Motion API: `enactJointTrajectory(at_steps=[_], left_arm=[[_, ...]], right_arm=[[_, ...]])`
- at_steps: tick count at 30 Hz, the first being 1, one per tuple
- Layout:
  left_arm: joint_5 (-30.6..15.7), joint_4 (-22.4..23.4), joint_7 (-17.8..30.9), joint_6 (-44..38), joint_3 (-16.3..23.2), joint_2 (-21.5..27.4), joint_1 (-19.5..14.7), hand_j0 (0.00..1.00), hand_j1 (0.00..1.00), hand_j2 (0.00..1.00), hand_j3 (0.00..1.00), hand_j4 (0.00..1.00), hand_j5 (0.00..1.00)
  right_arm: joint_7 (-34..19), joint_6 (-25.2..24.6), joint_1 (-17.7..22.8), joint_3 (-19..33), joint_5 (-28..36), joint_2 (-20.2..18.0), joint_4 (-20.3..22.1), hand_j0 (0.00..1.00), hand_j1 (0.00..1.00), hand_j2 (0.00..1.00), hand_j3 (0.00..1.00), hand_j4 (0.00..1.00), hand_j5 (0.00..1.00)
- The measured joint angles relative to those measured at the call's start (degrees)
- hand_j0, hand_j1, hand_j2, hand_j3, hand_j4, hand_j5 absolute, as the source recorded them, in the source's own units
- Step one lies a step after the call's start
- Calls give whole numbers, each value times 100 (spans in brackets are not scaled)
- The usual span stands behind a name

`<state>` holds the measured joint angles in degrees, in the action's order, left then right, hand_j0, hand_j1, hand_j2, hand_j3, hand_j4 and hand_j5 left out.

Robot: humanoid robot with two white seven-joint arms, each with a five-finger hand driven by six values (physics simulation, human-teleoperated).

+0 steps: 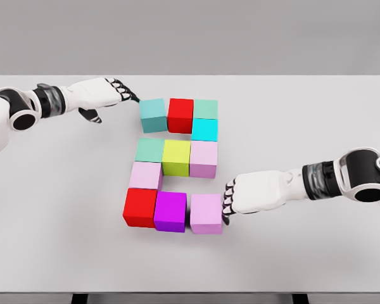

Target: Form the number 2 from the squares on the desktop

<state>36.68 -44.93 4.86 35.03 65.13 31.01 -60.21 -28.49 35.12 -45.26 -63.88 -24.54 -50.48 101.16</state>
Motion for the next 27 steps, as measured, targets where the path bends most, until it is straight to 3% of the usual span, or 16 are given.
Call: enactJointTrajectory(at_steps=[8,14,19,22,27], left_arm=[[-11,37,0,0,-21,-19,-44,100,100,100,100,100,100],[-7,-91,0,0,-265,105,9,99,99,99,99,99,99],[-16,-746,-4,0,-482,609,61,92,92,92,92,92,92],[-73,-1236,-6,1,-523,933,369,93,93,93,93,93,93],[-208,-1890,-8,0,-526,1296,536,94,94,94,94,94,94]], right_arm=[[0,0,0,3,40,29,0,60,60,60,60,60,60],[-2,0,9,3,42,-11,-1,60,60,60,60,60,60],[-8,0,35,4,41,-66,-1,60,60,60,60,60,60],[-8,0,35,0,42,-90,-1,60,60,60,60,60,60],[-9,0,70,-4,42,-100,-1,60,60,60,60,60,60]])
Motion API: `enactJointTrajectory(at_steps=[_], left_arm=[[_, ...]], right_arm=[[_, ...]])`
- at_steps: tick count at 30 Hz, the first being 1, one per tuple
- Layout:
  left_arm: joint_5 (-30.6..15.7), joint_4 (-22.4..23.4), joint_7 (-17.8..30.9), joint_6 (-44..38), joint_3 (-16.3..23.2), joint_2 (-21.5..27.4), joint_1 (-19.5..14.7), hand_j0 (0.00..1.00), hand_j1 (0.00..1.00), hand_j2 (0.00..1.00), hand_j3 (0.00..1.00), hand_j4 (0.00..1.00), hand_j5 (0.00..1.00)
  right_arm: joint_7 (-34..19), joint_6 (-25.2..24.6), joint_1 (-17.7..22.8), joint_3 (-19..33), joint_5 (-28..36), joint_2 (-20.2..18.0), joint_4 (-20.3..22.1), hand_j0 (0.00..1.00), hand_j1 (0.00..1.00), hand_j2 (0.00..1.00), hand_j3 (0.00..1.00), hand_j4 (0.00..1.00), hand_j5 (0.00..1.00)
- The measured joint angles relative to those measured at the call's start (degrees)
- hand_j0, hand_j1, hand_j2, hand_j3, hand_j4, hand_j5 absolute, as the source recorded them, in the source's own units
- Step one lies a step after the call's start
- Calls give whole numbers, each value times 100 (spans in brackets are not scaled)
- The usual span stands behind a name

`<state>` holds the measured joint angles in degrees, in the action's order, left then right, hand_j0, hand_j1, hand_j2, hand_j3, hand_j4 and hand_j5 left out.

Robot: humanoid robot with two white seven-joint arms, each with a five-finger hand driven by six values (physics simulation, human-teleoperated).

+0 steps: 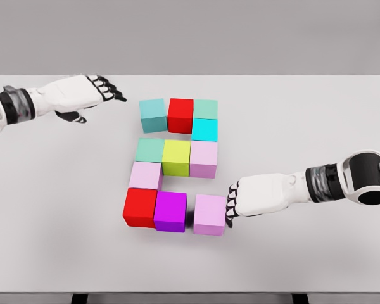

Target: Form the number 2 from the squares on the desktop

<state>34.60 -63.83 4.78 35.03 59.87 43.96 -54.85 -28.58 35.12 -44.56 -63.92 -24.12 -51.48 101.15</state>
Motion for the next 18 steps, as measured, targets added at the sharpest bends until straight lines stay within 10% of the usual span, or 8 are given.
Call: enactJointTrajectory(at_steps=[18], left_arm=[[-8,-448,7,0,64,178,396,95,95,95,95,95,95]], right_arm=[[13,0,18,6,8,-97,0,60,60,60,60,60,60]])
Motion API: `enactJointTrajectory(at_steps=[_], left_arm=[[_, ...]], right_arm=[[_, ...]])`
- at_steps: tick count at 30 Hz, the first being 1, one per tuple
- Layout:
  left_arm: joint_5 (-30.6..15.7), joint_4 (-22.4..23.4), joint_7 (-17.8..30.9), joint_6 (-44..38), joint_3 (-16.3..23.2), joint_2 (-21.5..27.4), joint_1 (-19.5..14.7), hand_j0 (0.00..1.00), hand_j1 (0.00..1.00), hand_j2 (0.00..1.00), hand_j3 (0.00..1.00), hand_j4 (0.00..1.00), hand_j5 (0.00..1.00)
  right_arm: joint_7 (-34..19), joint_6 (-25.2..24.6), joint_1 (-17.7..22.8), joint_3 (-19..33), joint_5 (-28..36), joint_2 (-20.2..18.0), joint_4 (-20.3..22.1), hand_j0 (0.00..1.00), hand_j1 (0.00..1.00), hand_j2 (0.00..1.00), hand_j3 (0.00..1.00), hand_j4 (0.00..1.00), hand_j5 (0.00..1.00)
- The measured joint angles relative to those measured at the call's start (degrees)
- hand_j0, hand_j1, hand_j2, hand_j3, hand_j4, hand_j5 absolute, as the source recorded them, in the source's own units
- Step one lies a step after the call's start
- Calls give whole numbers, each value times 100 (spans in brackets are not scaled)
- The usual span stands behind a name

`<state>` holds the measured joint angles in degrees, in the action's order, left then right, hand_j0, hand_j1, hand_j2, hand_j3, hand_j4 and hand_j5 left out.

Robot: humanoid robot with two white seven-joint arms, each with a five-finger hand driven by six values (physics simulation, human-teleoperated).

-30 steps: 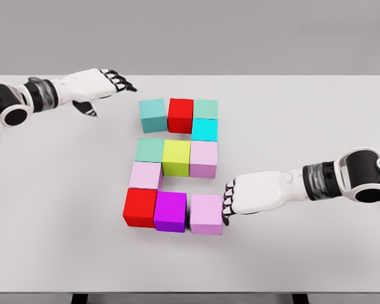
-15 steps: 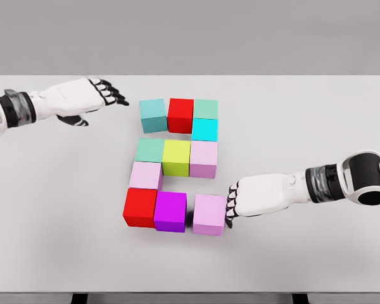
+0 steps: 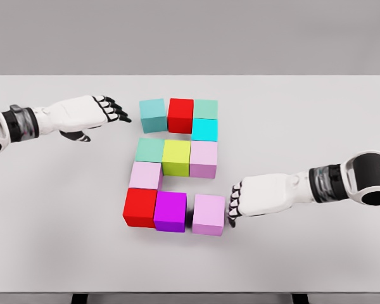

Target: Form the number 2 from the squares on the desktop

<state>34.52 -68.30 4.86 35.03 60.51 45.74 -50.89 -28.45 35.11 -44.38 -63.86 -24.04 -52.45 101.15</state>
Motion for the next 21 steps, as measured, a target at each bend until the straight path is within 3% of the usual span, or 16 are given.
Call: enactJointTrajectory(at_steps=[21], left_arm=[[32,0,1,0,135,-206,18,95,95,95,95,95,95]], right_arm=[[89,0,26,-7,35,121,1,60,60,60,60,60,60]])
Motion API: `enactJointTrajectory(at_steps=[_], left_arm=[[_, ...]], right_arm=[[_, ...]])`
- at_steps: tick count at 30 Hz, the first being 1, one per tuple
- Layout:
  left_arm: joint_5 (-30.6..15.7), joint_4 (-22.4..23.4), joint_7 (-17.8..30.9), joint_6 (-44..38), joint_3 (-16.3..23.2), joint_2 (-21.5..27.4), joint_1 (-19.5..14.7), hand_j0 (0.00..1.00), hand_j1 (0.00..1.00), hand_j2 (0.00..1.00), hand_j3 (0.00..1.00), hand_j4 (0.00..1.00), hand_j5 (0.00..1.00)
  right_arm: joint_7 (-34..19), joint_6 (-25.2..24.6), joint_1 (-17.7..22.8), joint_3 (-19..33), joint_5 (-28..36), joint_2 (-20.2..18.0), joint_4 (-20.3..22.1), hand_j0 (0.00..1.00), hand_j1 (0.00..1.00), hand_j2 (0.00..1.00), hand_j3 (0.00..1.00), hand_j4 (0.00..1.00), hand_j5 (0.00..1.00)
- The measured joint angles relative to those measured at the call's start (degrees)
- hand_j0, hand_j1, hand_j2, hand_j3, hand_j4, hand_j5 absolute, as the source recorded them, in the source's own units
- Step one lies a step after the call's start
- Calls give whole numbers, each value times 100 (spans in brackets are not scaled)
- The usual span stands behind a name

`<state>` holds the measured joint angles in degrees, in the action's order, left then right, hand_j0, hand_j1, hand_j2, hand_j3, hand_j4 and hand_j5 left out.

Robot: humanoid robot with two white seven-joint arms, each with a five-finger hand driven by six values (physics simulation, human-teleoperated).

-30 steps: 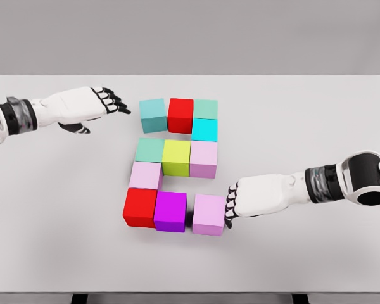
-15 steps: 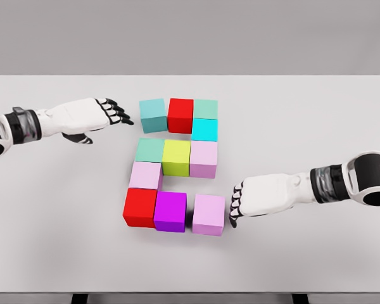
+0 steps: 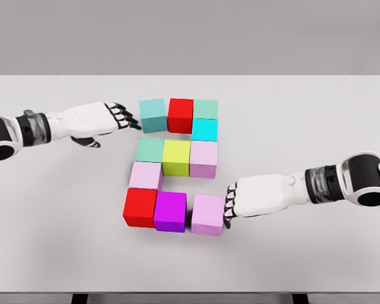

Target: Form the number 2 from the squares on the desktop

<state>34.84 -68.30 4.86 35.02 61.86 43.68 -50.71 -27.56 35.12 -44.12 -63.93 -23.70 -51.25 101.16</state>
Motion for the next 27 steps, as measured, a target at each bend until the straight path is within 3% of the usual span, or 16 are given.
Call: enactJointTrajectory(at_steps=[27], left_arm=[[11,182,0,0,11,-159,-44,96,96,96,96,96,96]], right_arm=[[1,0,70,7,3,-54,-1,60,60,60,60,60,60]])
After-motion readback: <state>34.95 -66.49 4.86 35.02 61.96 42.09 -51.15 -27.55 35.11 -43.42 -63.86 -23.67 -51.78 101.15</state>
